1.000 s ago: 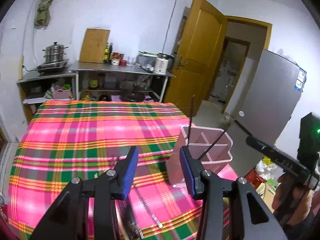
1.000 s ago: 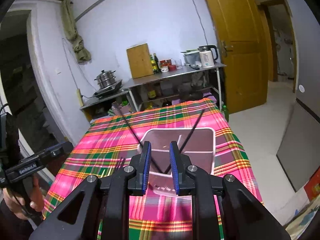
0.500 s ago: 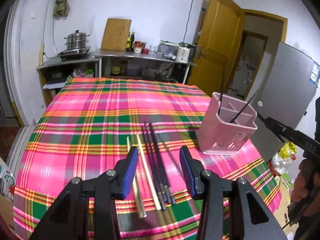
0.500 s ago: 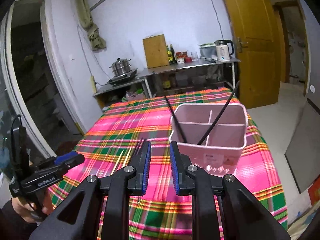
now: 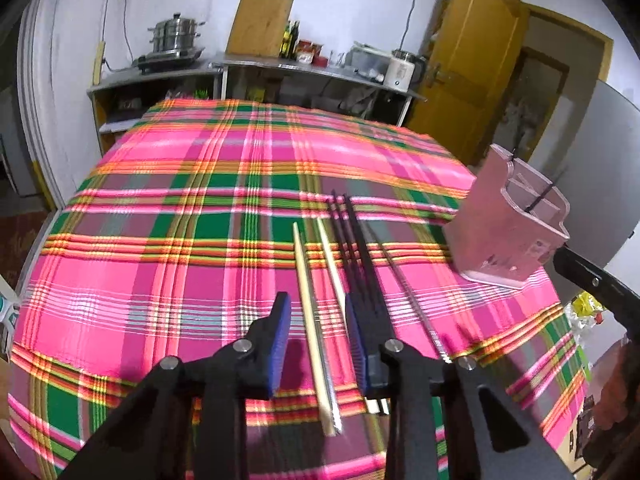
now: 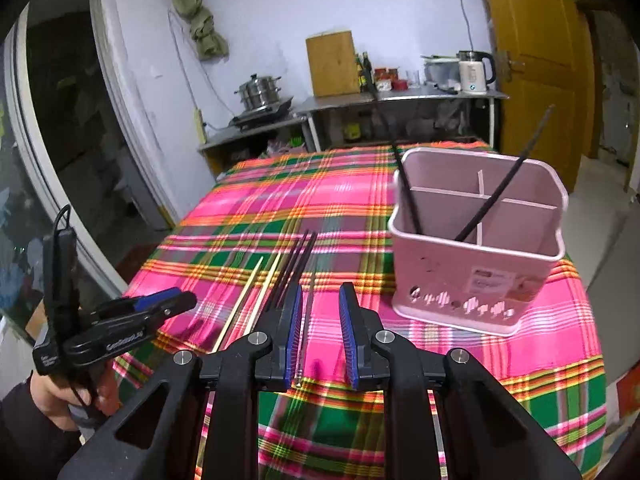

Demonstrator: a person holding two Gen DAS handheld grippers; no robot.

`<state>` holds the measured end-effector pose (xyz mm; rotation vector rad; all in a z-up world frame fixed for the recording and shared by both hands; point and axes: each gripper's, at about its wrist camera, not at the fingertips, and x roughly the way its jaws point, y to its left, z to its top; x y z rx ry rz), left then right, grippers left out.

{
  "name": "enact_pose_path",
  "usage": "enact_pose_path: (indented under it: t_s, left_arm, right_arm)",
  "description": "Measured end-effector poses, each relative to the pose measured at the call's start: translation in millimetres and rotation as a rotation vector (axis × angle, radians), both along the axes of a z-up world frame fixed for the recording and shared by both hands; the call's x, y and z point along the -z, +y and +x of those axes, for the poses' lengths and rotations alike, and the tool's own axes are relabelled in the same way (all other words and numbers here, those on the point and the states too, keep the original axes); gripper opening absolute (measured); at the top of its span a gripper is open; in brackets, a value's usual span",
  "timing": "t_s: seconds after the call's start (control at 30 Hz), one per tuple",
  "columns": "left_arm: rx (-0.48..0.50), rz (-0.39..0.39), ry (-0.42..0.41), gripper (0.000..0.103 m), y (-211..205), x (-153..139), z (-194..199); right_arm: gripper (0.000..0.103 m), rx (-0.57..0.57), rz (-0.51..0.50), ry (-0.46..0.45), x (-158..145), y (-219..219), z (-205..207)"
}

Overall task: Organize utensils
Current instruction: 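Move both open tools back down to the chopsticks on the cloth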

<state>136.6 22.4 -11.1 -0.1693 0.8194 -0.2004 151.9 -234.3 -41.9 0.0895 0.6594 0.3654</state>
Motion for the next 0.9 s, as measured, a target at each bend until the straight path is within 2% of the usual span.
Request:
enact_pose_path:
  t_s: [0.1,0.3,0.57,0.9]
  left_arm:
    - [0.002,0.009,0.024,0.028,0.1,11.7,14.4]
    - [0.032,-0.012,0.058,0.020,-2.3,26.3,39.7]
    - [0.015,0.005,0.075,0.020,1.3,38.6,73.3]
    - [0.030,0.025,0.080,0.020,0.4,45.9,97.6]
  right_arm:
    - [0.019,-0.017,-0.016,0.023,9.9,9.9,8.1]
    - [0.019,-0.056,-0.058,0.081,36.5,32.7,35.6]
    - [0.019,-0.066,-0.104,0.128,60.2,48.2,66.4]
    - [0.019,-0.065,-0.110,0.156,70.9,54.3,85.1]
